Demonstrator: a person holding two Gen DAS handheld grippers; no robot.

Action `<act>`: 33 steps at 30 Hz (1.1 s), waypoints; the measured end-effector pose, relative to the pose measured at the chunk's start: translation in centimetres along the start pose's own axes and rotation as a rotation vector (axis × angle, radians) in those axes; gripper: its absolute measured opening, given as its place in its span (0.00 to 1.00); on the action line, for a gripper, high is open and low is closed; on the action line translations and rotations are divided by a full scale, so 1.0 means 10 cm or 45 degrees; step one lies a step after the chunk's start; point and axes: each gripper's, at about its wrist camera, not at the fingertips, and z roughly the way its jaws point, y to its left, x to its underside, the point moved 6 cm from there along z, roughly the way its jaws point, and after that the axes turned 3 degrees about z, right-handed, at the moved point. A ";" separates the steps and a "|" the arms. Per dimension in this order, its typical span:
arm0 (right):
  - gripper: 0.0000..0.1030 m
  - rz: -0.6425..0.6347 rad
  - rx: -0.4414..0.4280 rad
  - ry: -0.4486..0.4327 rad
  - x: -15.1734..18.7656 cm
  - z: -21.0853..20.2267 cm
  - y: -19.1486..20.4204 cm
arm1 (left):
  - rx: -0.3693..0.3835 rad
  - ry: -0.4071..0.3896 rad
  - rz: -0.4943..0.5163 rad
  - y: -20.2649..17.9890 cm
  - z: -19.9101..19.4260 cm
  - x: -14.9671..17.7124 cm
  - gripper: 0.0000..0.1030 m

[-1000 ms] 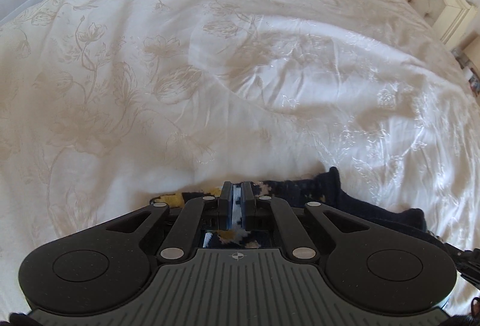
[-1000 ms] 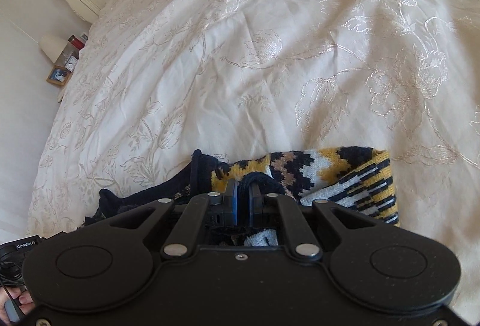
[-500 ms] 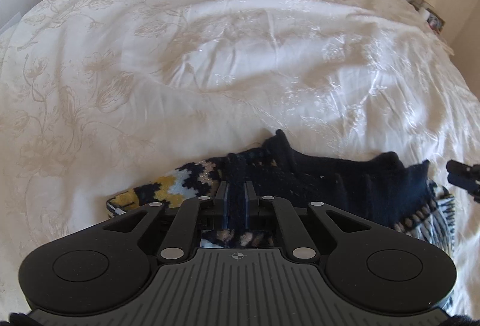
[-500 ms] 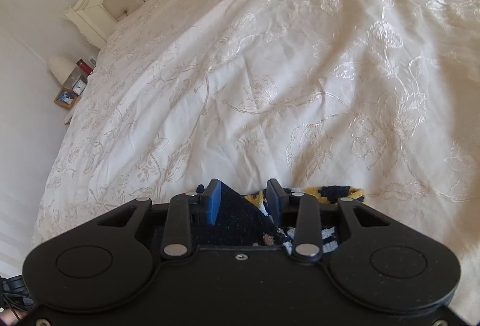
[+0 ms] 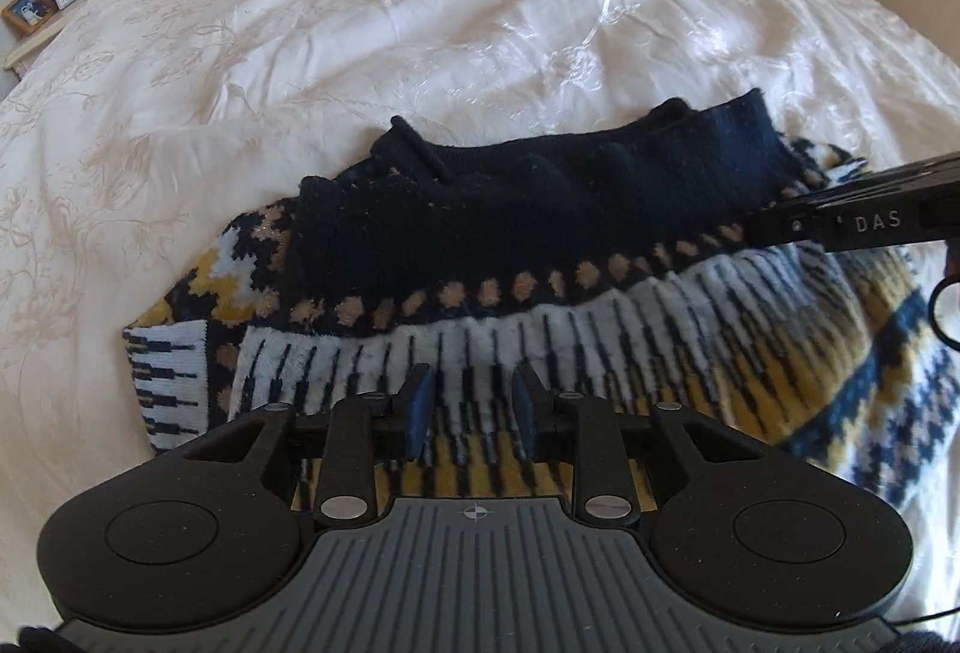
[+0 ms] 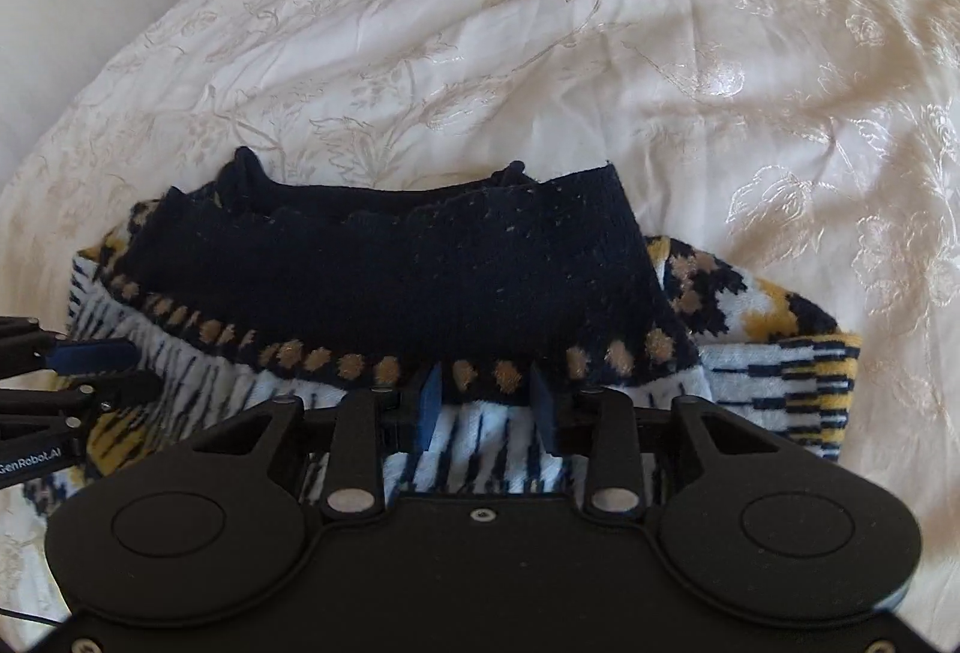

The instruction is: Fold small clothes

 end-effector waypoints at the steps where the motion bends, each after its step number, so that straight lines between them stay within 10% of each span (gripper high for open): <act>1: 0.42 0.006 0.024 -0.001 -0.03 0.05 -0.04 | -0.031 0.012 -0.009 0.07 0.08 -0.02 0.27; 8: 0.35 0.111 0.082 -0.005 -0.20 0.12 -0.24 | -0.054 0.063 -0.185 0.38 0.31 -0.22 0.27; 17: 0.60 0.235 0.027 -0.099 0.00 -0.46 -0.19 | -0.066 -0.018 -0.223 0.18 -0.33 -0.01 0.27; 33: 0.65 0.323 0.061 -0.035 0.98 -1.20 0.01 | -0.076 0.048 -0.011 -0.53 -0.46 0.58 0.27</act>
